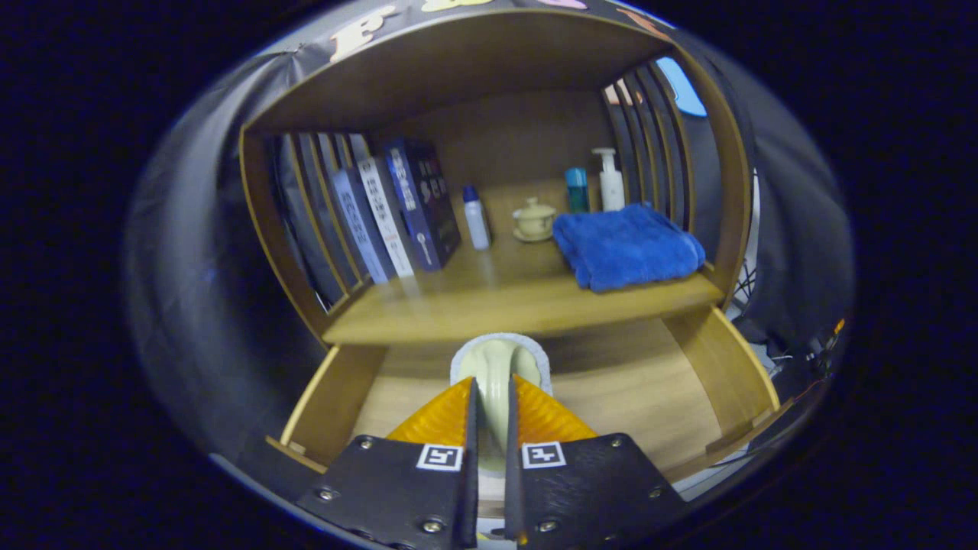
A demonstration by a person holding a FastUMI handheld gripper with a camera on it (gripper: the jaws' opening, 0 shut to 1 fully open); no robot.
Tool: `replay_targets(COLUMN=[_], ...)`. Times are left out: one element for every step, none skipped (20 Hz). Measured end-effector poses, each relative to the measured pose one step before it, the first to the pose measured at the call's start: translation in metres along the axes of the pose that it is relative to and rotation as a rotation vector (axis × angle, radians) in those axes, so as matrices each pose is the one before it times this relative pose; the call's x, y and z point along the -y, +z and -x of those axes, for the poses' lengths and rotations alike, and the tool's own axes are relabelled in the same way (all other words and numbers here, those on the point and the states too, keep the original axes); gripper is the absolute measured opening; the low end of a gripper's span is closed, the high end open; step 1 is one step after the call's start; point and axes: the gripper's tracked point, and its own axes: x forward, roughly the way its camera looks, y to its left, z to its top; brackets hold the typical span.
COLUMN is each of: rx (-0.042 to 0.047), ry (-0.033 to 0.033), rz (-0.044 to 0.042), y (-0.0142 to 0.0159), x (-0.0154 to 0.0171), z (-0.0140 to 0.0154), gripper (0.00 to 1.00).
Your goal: Pull open the drawer, take out the items inside it, and place them on the countertop above the cabinet.
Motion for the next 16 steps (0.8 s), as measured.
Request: replay_targets(rx=[0.02992, 0.03017, 0.02773, 0.02573, 0.02410, 0.02479, 0.03440, 0.03336, 0.03008, 0.01569, 0.00803, -0.00175, -0.01069, -0.01180, -0.01126, -0.01226], ry=[0.00771, 0.00282, 0.00492, 0.00709, 0.01645, 0.00507, 0.00017, -0.00104, -0.00257, -0.00155, 0.00226, -0.00259, -0.02003, -0.02108, -0.01158, -0.00655], rz=[-0.00399, -0.00521, -0.00781, -0.01418, -0.00054, 0.01187, 0.01113, 0.00815, 0.00243, 0.00186, 0.00322, 0.00071, -0.00054, 0.00003, 0.00987, 0.01385], y=[0.01327, 0.01254, 0.01240, 0.01390, 0.01077, 0.01109, 0.01120, 0.01173, 0.00861, 0.00614, 0.00256, 0.00071, -0.00239, -0.00329, -0.00467, -0.00381], x=[-0.00430, -0.00231, -0.00284, -0.00460, -0.00702, -0.00378, -0.00175, -0.00332, -0.00258, -0.00159, -0.00219, -0.00060, 0.00459, 0.00465, 0.00235, 0.00301], z=[0.00240, 0.00083, -0.00075, -0.00117, -0.00198, -0.00524, -0.00526, -0.00623, -0.00632, -0.00610, -0.00714, -0.00898, -0.00887, -0.00899, -0.00936, -0.00796], gripper=[0.14, 0.14, 0.14, 0.14, 0.14, 0.14, 0.14, 0.14, 0.14, 0.14, 0.14, 0.14, 0.14, 0.14, 0.14, 0.14])
